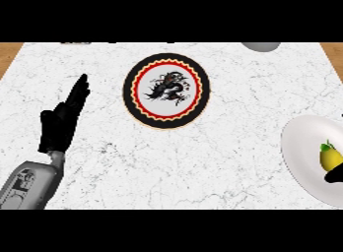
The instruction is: Pick the lemon from the plate and place it in the plate
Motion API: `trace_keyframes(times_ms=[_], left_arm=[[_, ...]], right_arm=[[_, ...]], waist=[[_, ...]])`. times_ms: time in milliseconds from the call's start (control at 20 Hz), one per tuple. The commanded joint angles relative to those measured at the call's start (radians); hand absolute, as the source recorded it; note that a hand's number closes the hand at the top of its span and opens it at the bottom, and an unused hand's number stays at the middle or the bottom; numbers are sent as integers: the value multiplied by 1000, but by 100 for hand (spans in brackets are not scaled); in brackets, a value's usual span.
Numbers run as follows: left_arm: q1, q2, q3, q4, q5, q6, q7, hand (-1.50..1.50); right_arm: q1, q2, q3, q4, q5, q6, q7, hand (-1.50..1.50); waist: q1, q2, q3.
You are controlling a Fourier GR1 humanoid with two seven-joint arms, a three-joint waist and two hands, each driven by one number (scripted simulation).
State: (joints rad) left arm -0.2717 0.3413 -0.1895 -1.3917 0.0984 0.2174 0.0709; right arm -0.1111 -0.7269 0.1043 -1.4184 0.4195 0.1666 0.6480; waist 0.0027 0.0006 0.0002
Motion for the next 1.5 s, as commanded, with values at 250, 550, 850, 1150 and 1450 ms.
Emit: trace_keyframes(times_ms=[250,550,850,1150,1450], left_arm=[[33,-81,32,51,-63,-19,-64,0],[44,-45,116,-41,-67,-106,5,0],[75,-67,130,-45,-87,-133,-18,0],[0,-91,163,-30,-126,-138,50,0],[5,-86,185,46,-127,-166,-21,0]], right_arm=[[-66,83,-41,256,106,10,-151,-150],[-9,96,-113,251,145,44,-203,-150],[-79,134,-119,391,259,-94,-322,150],[-25,131,-163,335,287,-95,-345,150],[-68,326,-34,191,400,-149,-131,150]], waist=[[0,1,0],[-4,-1,0],[0,0,0],[-7,-1,0],[-8,-1,-1]])
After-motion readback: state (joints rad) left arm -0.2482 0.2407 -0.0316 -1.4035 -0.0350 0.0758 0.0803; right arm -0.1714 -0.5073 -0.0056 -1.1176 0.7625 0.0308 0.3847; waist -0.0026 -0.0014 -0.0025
